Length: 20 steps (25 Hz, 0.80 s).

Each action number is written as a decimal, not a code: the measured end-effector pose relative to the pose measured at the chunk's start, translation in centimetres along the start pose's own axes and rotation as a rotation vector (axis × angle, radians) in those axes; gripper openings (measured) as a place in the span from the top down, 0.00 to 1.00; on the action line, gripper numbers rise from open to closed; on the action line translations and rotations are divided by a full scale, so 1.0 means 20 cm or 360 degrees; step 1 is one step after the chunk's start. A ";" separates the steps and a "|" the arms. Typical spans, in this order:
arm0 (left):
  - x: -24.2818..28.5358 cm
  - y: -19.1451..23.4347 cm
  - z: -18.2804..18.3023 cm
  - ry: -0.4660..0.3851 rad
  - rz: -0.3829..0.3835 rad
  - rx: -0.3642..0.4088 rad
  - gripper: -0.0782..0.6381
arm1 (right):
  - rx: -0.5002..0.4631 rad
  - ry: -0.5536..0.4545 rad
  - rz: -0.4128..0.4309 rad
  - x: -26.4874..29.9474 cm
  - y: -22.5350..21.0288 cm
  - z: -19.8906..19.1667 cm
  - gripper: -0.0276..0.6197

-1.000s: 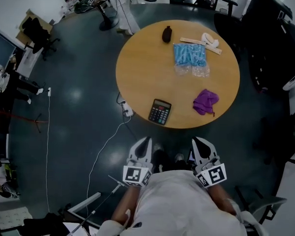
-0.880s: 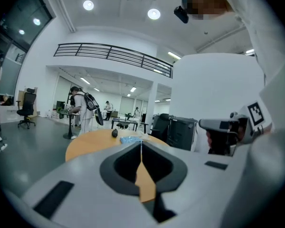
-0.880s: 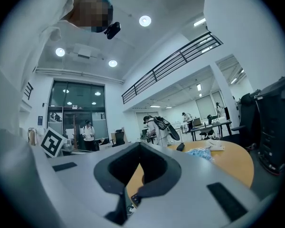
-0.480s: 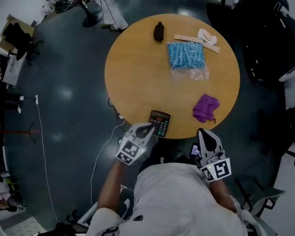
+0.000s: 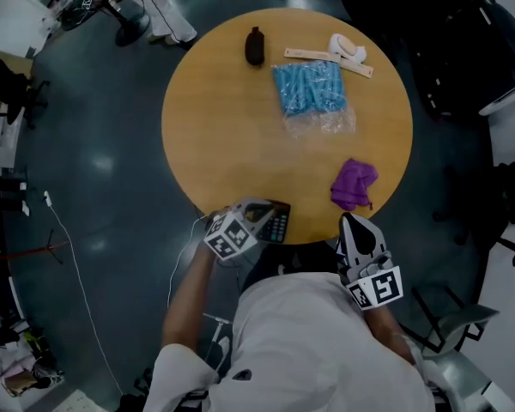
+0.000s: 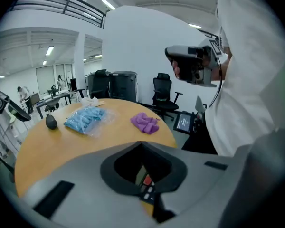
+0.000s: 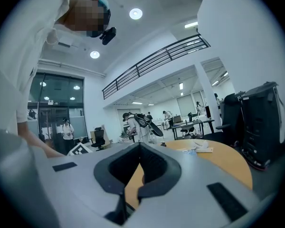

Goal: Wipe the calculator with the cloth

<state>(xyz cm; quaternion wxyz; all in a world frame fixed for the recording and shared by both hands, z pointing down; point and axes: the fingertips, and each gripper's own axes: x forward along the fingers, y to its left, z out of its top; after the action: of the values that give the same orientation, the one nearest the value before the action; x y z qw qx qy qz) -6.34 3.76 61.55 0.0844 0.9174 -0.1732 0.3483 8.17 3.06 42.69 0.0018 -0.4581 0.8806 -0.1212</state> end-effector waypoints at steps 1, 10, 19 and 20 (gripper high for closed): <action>0.03 0.01 -0.01 0.0031 -0.0001 0.0039 0.88 | 0.0009 0.0002 0.0014 0.01 -0.01 0.00 0.94; 0.30 -0.05 -0.30 0.0854 -0.0631 0.0402 0.67 | 0.0046 0.0029 0.0078 0.09 -0.11 -0.02 0.94; 0.46 -0.04 -0.45 0.1120 -0.0963 0.0297 0.64 | 0.0092 0.0087 0.0053 0.09 -0.19 -0.08 0.94; 0.45 -0.06 -0.48 0.1172 -0.1012 0.0274 0.64 | 0.0099 0.0092 0.0042 0.09 -0.20 -0.08 0.94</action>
<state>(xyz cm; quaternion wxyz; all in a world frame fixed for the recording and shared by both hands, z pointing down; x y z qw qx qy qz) -5.44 5.10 74.59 0.1660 0.7445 0.1860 0.6194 10.23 -0.17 45.36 -0.0079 -0.4425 0.8820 -0.1616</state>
